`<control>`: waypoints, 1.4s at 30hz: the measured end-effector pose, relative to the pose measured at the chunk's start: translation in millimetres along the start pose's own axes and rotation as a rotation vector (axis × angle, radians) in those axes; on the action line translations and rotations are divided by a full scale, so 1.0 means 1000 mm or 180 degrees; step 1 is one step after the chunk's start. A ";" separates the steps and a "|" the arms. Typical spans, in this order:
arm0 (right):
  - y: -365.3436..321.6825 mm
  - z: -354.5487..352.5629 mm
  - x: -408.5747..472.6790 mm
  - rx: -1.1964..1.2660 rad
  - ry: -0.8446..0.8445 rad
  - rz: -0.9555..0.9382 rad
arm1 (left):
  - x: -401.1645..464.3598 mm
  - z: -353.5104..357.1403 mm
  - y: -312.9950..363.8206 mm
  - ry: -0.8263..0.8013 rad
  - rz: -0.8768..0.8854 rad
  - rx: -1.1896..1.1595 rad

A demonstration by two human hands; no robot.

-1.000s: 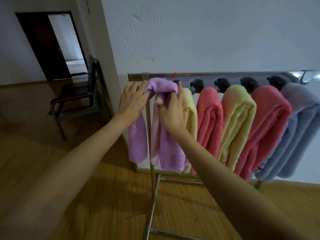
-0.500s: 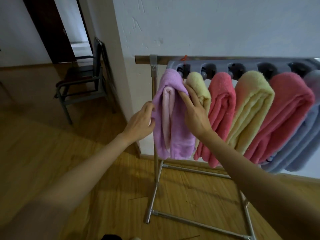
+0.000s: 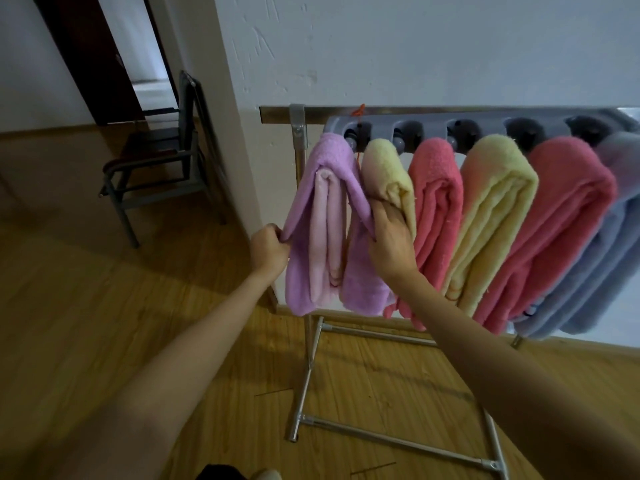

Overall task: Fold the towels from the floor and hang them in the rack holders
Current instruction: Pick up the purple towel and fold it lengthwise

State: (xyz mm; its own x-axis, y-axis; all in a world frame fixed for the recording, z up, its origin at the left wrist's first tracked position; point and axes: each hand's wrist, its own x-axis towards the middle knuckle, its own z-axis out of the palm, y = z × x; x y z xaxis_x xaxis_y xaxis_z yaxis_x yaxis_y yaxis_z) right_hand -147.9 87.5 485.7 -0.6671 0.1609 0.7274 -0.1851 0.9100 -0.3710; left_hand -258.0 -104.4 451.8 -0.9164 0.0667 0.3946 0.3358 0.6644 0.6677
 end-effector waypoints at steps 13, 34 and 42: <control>0.014 -0.007 -0.005 -0.0127 -0.0306 -0.0330 | -0.027 0.033 0.052 -0.0683 -0.0339 -0.1510; -0.053 0.027 -0.025 0.0722 -0.0414 0.0251 | 0.009 -0.027 0.013 0.0229 0.0882 0.0898; -0.045 0.045 -0.001 0.0813 -0.0444 0.0958 | 0.018 -0.035 0.013 0.0163 0.1011 0.1286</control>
State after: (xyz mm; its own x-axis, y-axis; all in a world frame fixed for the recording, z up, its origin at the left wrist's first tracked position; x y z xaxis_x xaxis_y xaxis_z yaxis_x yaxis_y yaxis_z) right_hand -171.5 29.6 476.1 -0.8068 0.3360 0.4861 -0.1283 0.7034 -0.6991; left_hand -262.4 -120.6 489.8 -0.7676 0.2821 0.5755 0.4758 0.8525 0.2167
